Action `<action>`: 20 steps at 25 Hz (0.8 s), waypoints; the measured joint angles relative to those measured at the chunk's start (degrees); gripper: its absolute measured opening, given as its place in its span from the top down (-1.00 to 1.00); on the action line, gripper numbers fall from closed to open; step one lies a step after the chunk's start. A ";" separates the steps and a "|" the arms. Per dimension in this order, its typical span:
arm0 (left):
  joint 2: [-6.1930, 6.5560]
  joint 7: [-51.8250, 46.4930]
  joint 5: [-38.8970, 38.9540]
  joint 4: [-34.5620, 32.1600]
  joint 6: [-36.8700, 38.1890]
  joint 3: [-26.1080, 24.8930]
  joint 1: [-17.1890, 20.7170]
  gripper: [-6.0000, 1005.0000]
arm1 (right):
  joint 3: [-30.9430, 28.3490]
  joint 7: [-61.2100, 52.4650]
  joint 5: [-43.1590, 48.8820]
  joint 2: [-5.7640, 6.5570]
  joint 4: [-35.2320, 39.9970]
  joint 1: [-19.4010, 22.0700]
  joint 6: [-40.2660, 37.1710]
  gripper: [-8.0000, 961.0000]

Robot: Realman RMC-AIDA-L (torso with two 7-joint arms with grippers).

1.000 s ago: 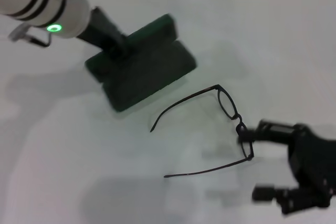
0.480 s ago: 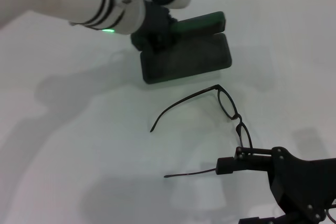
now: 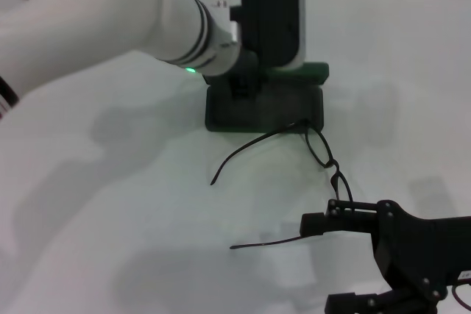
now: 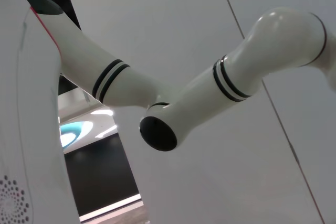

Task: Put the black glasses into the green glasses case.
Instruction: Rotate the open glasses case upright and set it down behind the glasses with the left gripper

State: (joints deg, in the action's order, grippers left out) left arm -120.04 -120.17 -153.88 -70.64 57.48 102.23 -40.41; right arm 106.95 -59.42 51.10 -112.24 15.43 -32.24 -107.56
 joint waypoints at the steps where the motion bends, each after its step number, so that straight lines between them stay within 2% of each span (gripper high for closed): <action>1: -0.05 -0.32 -0.57 -0.18 0.04 0.99 -0.02 0.46 | -0.04 0.00 -0.01 0.00 0.00 -0.01 0.22 -0.78; 5: -0.09 -0.90 -1.21 -0.75 0.42 2.99 -0.08 0.44 | -0.43 0.00 -0.03 0.00 0.01 -0.02 0.71 -0.78; 20: -0.16 -6.16 -1.86 -0.47 0.95 3.29 -0.10 0.35 | -1.48 0.00 0.22 0.19 0.02 1.15 0.31 -0.77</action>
State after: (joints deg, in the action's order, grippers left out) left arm -120.20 -126.34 -155.75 -71.12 58.43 105.53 -40.51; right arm 105.47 -59.42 51.31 -112.05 15.45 -31.09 -107.26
